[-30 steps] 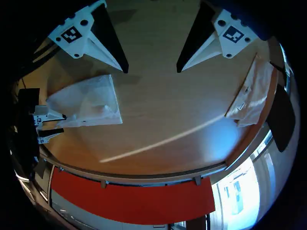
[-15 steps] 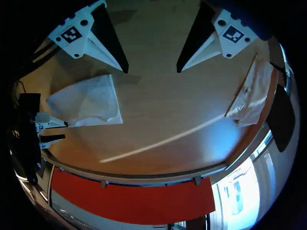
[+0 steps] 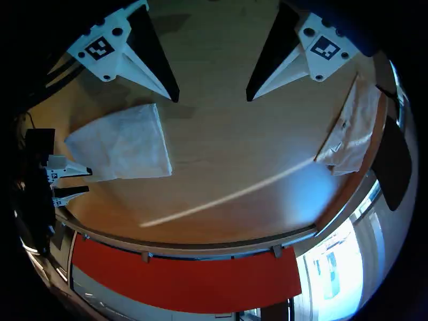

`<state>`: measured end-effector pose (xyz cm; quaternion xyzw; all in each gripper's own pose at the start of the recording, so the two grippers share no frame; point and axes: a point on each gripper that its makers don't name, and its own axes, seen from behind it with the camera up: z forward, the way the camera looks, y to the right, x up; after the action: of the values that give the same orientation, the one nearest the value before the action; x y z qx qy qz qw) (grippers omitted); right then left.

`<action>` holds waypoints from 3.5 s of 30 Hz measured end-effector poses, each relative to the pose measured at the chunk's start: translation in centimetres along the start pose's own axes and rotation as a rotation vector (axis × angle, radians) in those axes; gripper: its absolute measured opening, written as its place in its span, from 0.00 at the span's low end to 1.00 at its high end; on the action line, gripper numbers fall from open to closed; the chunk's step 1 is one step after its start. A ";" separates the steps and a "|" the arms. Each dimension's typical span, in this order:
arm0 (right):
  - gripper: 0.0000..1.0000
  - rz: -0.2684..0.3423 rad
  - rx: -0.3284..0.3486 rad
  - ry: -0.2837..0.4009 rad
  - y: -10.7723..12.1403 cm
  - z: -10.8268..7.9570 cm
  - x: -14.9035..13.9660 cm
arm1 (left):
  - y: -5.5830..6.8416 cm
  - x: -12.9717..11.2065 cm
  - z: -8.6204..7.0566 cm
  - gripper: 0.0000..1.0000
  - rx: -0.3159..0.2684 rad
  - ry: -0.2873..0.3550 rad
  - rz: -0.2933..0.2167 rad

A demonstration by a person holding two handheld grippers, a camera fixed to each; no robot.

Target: Fold towel

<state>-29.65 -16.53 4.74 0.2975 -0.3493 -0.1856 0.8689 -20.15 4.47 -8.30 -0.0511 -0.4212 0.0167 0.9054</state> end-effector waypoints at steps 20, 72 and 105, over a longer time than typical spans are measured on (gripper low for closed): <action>0.91 0.046 -0.007 -0.020 -1.5 -4.7 -4.7 | 0.5 -0.1 -0.7 0.93 -0.004 0.007 0.006; 0.26 0.052 0.110 -0.153 -2.3 -7.8 -12.1 | -1.0 -1.8 -2.7 0.93 0.018 0.010 -0.027; 0.05 -0.060 0.037 0.005 -0.4 -12.3 -3.1 | -1.3 -2.1 -3.6 0.93 0.028 0.010 -0.031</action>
<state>-23.04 -10.39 -4.15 0.3243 -0.3414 -0.2041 0.8582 -18.77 2.75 -12.02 -0.0316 -0.4170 0.0082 0.9083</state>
